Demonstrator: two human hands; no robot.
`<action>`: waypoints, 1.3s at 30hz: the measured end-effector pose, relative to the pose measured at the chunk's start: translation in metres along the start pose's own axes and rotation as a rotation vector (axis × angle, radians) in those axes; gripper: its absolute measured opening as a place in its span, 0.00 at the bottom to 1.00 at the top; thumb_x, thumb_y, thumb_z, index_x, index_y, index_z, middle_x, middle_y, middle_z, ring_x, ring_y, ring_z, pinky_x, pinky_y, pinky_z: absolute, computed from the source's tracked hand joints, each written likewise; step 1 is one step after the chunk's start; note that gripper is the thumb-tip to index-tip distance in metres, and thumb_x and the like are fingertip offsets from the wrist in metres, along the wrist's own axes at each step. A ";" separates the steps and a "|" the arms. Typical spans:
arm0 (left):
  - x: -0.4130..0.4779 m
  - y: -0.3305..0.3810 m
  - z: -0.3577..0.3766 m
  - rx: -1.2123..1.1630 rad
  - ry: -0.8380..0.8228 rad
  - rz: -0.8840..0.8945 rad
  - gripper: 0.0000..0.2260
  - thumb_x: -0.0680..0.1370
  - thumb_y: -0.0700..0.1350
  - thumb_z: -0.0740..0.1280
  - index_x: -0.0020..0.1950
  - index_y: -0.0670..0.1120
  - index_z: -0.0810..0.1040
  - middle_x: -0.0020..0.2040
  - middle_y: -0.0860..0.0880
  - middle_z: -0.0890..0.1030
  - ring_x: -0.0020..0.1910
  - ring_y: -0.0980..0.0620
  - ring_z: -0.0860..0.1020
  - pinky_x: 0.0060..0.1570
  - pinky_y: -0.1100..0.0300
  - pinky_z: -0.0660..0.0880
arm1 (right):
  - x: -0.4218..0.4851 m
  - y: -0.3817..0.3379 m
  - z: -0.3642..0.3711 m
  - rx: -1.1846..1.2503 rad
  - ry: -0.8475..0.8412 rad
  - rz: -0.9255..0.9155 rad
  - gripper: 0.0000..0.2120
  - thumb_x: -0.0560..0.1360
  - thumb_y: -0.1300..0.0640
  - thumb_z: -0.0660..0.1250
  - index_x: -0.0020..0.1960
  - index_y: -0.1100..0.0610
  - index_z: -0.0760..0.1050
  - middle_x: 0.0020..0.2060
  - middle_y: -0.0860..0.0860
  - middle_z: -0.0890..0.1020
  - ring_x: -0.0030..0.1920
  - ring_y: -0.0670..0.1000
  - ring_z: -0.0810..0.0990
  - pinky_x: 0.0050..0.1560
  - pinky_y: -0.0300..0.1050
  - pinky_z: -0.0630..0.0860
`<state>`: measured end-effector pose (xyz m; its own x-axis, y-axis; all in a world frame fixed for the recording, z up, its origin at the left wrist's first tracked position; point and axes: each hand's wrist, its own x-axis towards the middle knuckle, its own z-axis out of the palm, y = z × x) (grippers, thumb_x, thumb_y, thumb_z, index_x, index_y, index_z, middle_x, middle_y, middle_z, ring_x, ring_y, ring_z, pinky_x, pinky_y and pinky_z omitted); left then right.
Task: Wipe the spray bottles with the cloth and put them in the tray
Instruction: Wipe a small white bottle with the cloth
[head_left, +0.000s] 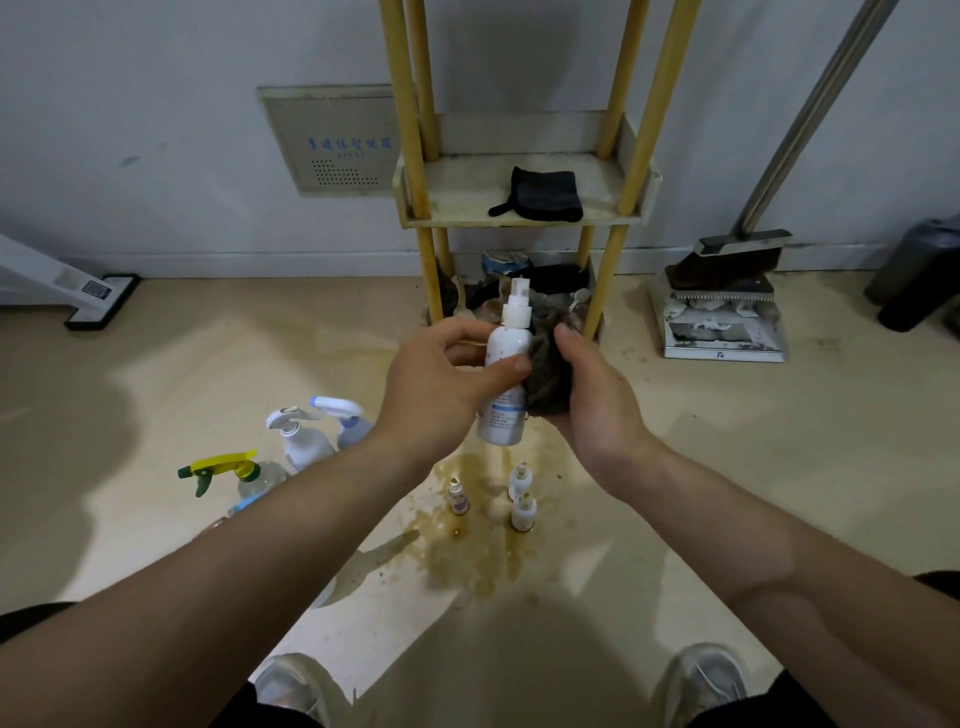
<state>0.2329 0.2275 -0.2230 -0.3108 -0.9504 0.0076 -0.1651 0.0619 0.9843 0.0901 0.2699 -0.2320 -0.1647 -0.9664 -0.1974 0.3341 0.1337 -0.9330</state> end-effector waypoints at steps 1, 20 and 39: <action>0.000 -0.001 0.000 -0.009 0.018 -0.009 0.13 0.71 0.44 0.79 0.54 0.47 0.83 0.47 0.49 0.87 0.49 0.48 0.85 0.52 0.43 0.82 | -0.001 0.002 0.001 0.013 -0.021 -0.002 0.15 0.86 0.54 0.52 0.64 0.52 0.75 0.54 0.49 0.84 0.56 0.47 0.82 0.56 0.45 0.80; -0.008 -0.001 -0.005 -0.166 -0.033 -0.136 0.16 0.76 0.37 0.73 0.63 0.45 0.80 0.51 0.41 0.83 0.52 0.43 0.84 0.48 0.52 0.83 | -0.003 0.010 0.001 -0.453 -0.073 -0.281 0.24 0.83 0.50 0.57 0.78 0.53 0.66 0.69 0.49 0.77 0.70 0.49 0.75 0.70 0.56 0.73; -0.009 0.008 -0.009 -0.264 -0.072 -0.115 0.11 0.80 0.36 0.68 0.59 0.48 0.81 0.48 0.44 0.83 0.48 0.48 0.85 0.44 0.57 0.82 | -0.008 0.008 -0.003 -0.657 -0.059 -0.537 0.22 0.83 0.58 0.59 0.77 0.55 0.66 0.73 0.48 0.73 0.73 0.44 0.70 0.73 0.48 0.68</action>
<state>0.2429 0.2338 -0.2134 -0.3713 -0.9220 -0.1097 0.0436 -0.1353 0.9898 0.0917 0.2793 -0.2390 -0.0922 -0.9427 0.3207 -0.3853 -0.2633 -0.8844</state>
